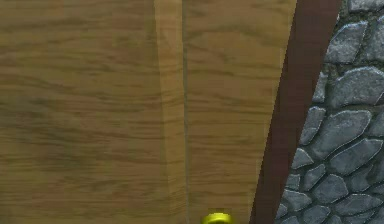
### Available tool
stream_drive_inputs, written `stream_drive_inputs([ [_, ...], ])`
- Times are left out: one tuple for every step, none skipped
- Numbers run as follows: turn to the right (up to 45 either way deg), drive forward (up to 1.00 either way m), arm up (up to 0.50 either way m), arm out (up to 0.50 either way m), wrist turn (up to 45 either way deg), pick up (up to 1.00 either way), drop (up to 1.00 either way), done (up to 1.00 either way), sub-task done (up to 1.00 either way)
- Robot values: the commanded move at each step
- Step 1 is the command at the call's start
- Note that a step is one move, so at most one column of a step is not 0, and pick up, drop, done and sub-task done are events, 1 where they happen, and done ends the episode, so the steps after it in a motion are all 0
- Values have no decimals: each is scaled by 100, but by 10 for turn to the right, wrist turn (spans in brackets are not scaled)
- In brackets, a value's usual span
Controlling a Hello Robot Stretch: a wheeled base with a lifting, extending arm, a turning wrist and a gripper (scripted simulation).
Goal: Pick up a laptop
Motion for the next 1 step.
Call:
stream_drive_inputs([
  [0,0,50,0,0,0,0,0,0],
])
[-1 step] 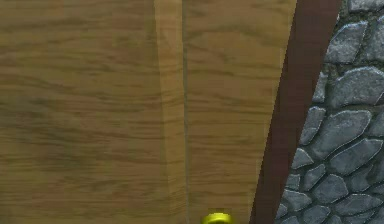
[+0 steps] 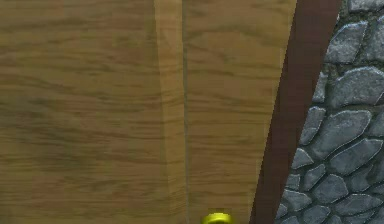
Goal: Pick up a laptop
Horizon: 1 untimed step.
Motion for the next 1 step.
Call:
stream_drive_inputs([
  [0,0,38,0,0,0,0,0,0],
])
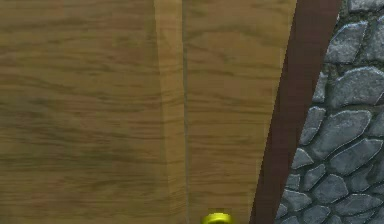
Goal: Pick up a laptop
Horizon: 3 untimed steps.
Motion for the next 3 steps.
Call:
stream_drive_inputs([
  [0,0,0,8,0,0,0,0,0],
  [0,0,0,0,450,0,0,0,0],
  [0,0,0,0,450,0,0,0,0],
])
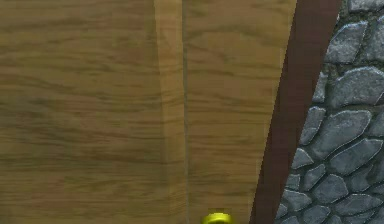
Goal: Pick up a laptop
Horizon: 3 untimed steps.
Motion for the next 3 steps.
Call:
stream_drive_inputs([
  [0,0,0,0,450,0,0,0,0],
  [0,0,0,0,360,0,0,0,0],
  [0,0,-16,0,0,0,0,0,0],
])
